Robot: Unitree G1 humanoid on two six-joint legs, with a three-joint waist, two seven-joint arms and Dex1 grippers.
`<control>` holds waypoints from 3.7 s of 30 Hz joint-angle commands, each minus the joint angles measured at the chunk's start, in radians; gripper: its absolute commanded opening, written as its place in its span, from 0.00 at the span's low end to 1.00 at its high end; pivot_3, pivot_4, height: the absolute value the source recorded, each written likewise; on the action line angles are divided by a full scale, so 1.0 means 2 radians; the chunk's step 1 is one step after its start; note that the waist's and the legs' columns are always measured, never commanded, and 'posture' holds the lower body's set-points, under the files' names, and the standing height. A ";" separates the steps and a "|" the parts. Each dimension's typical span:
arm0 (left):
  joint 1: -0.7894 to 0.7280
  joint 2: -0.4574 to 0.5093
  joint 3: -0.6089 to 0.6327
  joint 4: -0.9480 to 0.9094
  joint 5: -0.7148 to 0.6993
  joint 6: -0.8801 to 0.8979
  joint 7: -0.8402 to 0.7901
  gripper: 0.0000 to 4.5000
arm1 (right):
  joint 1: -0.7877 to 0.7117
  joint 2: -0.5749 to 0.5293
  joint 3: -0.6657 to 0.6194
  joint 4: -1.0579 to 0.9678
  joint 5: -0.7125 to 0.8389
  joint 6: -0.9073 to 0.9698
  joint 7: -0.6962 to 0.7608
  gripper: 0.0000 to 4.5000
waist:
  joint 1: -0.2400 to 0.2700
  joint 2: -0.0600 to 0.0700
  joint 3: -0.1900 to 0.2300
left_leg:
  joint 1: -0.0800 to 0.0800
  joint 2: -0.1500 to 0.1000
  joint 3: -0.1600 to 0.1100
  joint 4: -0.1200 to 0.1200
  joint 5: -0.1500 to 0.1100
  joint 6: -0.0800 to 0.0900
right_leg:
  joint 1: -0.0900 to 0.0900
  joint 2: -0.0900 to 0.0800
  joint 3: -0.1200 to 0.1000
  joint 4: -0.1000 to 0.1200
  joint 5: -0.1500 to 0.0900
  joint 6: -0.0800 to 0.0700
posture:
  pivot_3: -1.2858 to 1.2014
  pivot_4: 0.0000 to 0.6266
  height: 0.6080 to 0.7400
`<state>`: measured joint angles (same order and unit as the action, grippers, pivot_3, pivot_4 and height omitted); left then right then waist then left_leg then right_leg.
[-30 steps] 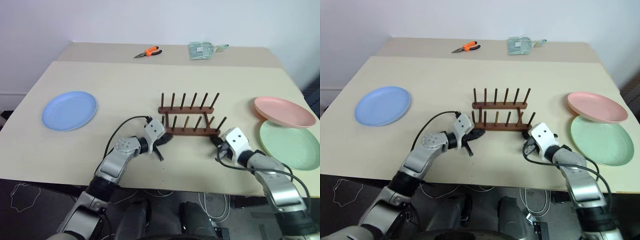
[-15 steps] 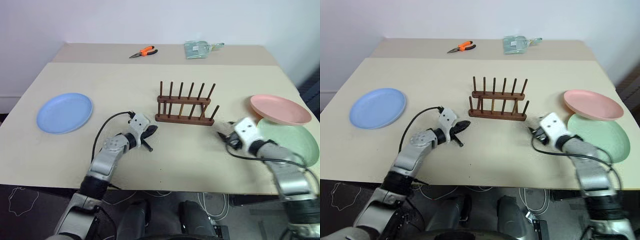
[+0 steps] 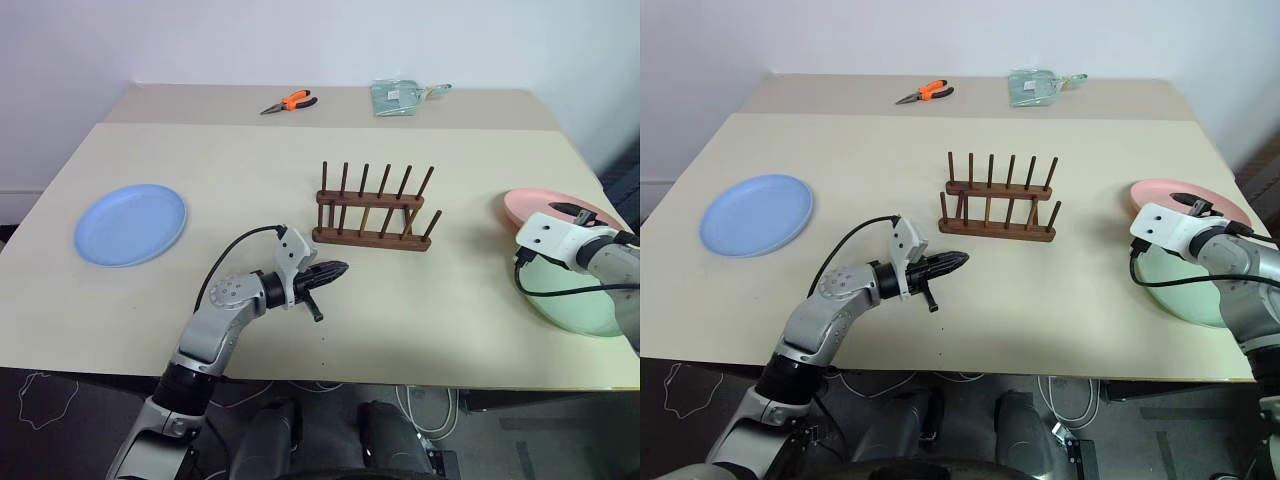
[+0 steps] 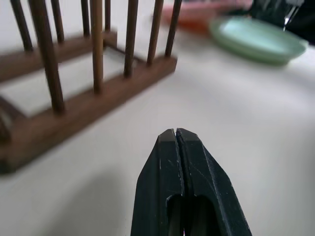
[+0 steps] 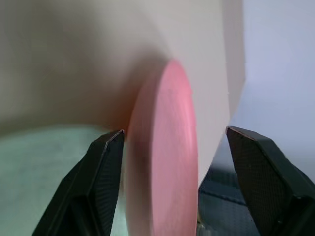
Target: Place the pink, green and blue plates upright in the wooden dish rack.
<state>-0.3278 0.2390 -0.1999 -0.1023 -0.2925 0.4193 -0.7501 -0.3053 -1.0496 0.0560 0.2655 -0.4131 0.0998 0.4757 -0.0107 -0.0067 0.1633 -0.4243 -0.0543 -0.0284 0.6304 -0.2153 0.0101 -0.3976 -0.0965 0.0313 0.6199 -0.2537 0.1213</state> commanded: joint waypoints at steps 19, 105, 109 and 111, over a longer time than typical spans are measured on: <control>0.005 0.012 0.026 -0.009 -0.015 -0.020 0.013 0.00 | -0.058 0.176 -0.171 -0.296 0.473 0.143 0.055 0.01 | 0.000 0.000 0.001 | 0.000 0.001 -0.001 0.000 0.000 0.000 | 0.000 0.002 0.000 0.001 0.001 0.002 | 0.52 0.24 0.98; 0.049 0.056 0.035 0.012 0.016 -0.081 0.001 0.00 | -0.090 0.425 -0.098 -0.441 0.907 0.232 -0.320 0.01 | -0.001 0.003 0.003 | -0.002 0.000 -0.002 -0.001 -0.001 0.001 | -0.002 -0.003 -0.003 0.000 0.000 0.000 | 0.52 0.24 0.98; 0.058 0.064 0.039 0.007 0.015 -0.082 -0.001 0.00 | -0.087 0.453 -0.079 -0.418 0.865 0.219 -0.338 0.01 | -0.001 0.003 0.003 | -0.002 0.000 -0.001 -0.001 0.000 0.001 | -0.003 -0.003 -0.003 0.001 0.000 0.000 | 0.52 0.24 0.98; 0.060 0.065 0.040 0.004 0.014 -0.080 0.000 0.00 | -0.094 0.457 -0.078 -0.410 0.848 0.214 -0.338 0.01 | -0.001 0.003 0.003 | -0.002 0.000 -0.001 -0.001 0.000 0.001 | -0.003 -0.003 -0.003 0.001 0.001 0.001 | 0.52 0.24 0.98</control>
<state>-0.2062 0.3665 -0.1332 -0.0591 -0.2550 0.2738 -0.7517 -0.4706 -0.1446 -0.0988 -0.5412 1.3069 0.5559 -0.2007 -0.0119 -0.0008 0.1692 -0.4280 -0.0542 -0.0299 0.6290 -0.2161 0.0115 -0.4046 -0.1016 0.0254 0.6230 -0.2520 0.1234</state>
